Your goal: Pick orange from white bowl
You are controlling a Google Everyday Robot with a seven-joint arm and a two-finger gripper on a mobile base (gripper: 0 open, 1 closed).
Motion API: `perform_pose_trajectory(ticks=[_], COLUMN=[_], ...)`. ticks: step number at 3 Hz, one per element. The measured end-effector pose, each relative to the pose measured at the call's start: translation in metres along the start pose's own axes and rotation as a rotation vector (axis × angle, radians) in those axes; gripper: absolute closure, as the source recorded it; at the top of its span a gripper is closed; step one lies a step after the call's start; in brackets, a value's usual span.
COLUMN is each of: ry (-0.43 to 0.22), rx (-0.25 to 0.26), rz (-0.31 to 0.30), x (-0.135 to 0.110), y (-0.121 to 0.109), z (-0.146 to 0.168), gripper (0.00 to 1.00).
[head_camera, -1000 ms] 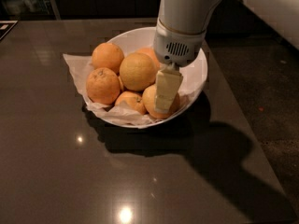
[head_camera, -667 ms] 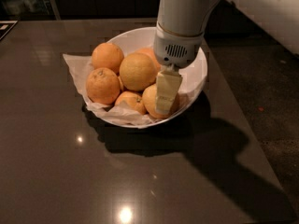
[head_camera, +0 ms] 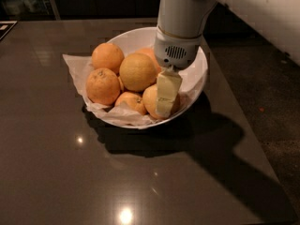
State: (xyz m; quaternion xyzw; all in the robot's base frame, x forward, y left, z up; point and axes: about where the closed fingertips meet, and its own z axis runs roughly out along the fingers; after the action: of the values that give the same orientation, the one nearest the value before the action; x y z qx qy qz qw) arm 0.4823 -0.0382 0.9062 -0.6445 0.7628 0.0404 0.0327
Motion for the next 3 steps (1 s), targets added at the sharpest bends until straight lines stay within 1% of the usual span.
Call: perform_pose_trajectory(ticks=[2, 3], ry=[0.000, -0.036], rx=[0.000, 0.037], rz=[0.000, -0.010], x=[0.0000, -0.0034], y=[0.0000, -0.0020], z=[-0.0002, -0.0081], gripper=[0.94, 1.00])
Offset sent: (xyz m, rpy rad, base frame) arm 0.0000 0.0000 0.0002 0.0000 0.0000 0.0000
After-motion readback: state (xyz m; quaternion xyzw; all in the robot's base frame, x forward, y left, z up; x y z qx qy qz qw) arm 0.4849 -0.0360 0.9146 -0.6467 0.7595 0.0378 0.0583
